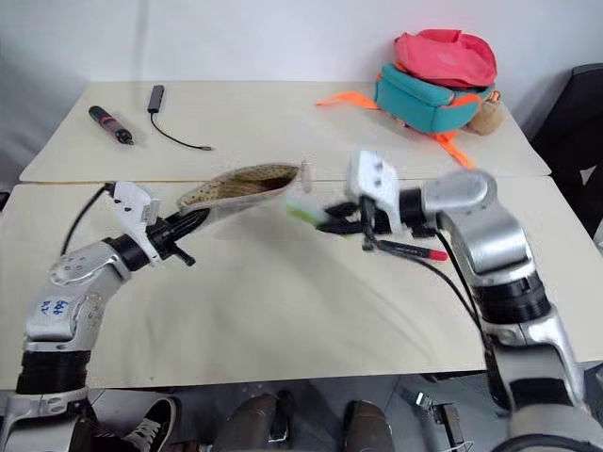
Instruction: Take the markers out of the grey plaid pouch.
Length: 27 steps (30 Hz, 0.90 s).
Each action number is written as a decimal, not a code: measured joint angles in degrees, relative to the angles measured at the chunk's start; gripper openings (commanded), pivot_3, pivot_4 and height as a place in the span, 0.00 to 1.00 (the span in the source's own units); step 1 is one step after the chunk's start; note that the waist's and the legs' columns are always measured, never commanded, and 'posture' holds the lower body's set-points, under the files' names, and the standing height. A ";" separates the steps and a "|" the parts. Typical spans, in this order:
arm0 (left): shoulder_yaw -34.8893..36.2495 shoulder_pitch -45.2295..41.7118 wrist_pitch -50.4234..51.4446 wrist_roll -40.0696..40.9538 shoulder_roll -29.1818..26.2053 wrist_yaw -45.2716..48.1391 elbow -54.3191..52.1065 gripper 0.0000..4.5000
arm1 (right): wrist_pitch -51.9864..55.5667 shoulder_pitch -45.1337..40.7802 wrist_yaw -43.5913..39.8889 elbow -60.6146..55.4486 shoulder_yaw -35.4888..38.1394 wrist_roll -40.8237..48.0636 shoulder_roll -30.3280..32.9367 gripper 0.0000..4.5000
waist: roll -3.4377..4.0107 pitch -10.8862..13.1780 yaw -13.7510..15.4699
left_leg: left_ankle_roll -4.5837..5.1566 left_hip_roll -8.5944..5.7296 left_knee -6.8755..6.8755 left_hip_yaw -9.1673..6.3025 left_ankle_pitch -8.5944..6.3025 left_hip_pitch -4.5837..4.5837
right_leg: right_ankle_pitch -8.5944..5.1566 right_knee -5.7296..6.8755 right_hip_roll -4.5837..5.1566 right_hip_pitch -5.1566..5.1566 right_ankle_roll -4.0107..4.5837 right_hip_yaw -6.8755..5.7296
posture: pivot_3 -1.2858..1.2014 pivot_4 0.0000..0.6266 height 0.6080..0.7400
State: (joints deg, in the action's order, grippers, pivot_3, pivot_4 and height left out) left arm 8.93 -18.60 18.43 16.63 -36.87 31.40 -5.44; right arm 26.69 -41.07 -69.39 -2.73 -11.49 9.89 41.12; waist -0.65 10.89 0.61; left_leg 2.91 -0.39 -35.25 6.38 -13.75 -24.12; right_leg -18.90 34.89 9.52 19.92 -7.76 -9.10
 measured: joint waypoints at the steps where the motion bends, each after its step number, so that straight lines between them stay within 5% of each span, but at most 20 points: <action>1: -0.80 0.89 -2.60 -2.26 -0.36 0.05 0.06 0.00 | -2.27 1.90 0.98 1.07 -0.56 -1.84 0.75 0.10 | 0.00 0.00 -0.05 | 0.01 0.01 0.01 0.08 0.00 -0.01 | 0.01 0.00 0.00 0.04 -0.02 0.03 | 0.52 0.24 1.00; 9: -5.77 3.72 -12.79 -11.02 0.74 0.04 1.91 0.00 | -18.99 10.26 10.41 6.52 -1.32 -11.51 0.76 0.10 | 0.00 0.00 -0.78 | 0.17 0.14 0.04 0.15 0.15 0.01 | 0.01 0.08 -0.04 0.12 -0.02 0.07 | 0.52 0.24 1.00; 21: -3.40 5.45 -7.62 -4.22 2.40 4.55 0.37 0.83 | -10.69 12.52 10.03 1.76 2.54 -1.29 -4.31 1.00 | 0.02 0.01 -0.76 | 0.25 0.15 0.02 0.05 0.20 0.06 | 0.02 0.07 -0.03 0.02 0.00 0.02 | 0.52 0.24 1.00; 23: -2.27 6.79 -4.66 -1.09 2.40 5.91 -1.63 0.97 | -7.09 12.43 9.94 -0.02 4.84 2.89 -5.50 1.00 | 0.02 0.01 -0.75 | 0.25 0.15 0.02 -0.01 0.20 0.06 | 0.02 0.08 -0.03 0.00 0.00 0.01 | 0.52 0.24 1.00; 27: 2.15 13.47 5.84 11.00 1.90 10.09 -10.02 0.99 | 0.04 11.58 10.28 -2.81 7.95 10.10 -6.70 1.00 | 0.02 0.01 -1.02 | 0.25 0.17 0.02 -0.06 0.16 0.06 | 0.02 0.00 0.02 -0.05 0.01 0.10 | 0.52 0.24 1.00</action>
State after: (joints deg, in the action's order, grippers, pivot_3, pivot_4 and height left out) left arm 11.07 -5.13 24.27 27.63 -34.97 41.49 -15.46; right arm 26.73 -29.49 -59.11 -5.54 -3.54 19.99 34.42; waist -0.64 10.90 -0.41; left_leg 3.16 -0.23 -35.24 6.32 -13.59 -24.06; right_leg -18.88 34.89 9.54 19.87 -7.76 -9.01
